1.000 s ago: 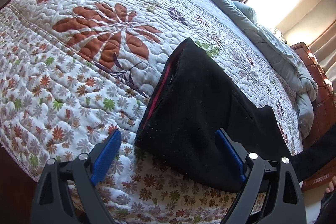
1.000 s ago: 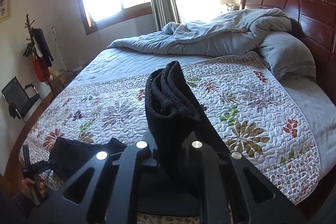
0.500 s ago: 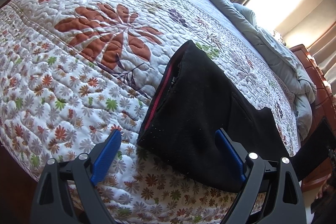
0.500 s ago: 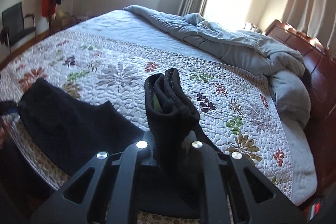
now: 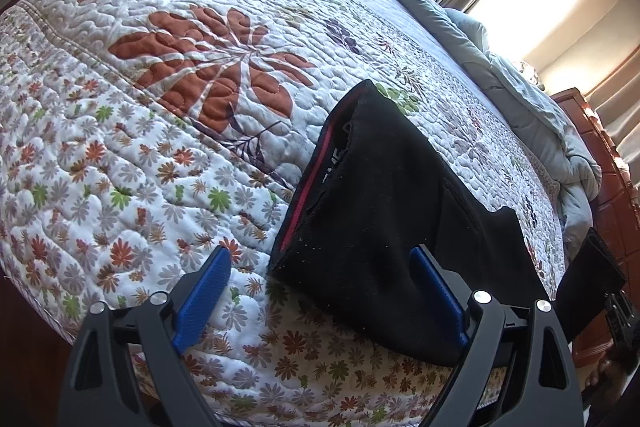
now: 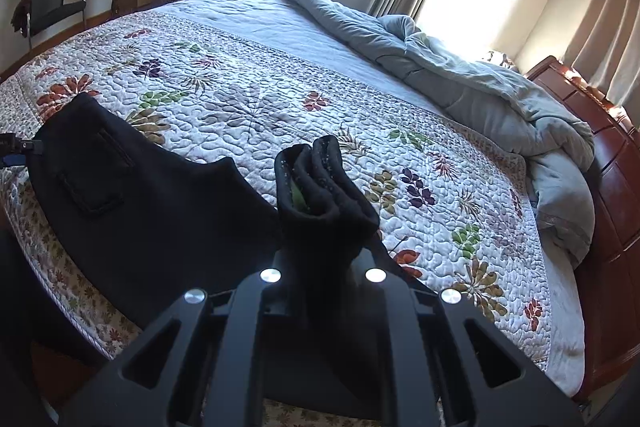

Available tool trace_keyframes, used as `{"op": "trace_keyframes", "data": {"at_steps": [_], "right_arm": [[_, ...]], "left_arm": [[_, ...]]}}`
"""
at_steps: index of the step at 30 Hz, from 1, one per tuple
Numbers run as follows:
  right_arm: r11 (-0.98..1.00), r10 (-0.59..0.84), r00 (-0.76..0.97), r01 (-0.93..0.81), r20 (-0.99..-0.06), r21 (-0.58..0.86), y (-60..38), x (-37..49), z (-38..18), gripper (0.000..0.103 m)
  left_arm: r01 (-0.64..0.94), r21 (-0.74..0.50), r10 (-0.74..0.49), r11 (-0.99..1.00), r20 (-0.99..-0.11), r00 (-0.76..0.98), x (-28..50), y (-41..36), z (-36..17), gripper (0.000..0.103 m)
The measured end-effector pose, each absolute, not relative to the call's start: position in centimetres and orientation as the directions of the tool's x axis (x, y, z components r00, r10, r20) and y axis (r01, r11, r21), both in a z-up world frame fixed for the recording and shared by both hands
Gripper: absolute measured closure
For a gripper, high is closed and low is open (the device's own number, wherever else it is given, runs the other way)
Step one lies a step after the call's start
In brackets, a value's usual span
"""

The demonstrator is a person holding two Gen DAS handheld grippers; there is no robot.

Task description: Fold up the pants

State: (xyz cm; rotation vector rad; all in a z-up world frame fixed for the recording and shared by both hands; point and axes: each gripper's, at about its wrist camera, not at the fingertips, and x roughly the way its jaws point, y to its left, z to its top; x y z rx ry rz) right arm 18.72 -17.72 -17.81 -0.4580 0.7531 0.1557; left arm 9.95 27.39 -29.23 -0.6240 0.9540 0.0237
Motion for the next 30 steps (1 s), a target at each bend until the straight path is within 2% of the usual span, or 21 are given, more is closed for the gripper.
{"op": "trace_keyframes", "data": {"at_steps": [30], "right_arm": [[0.784,-0.067,0.678,-0.418,-0.732,-0.459,-13.6,19.3,-25.0,0.093]], "left_arm": [[-0.297,-0.501,-0.251,0.813,-0.762,0.596,10.0,27.9,-29.5,0.012]]}}
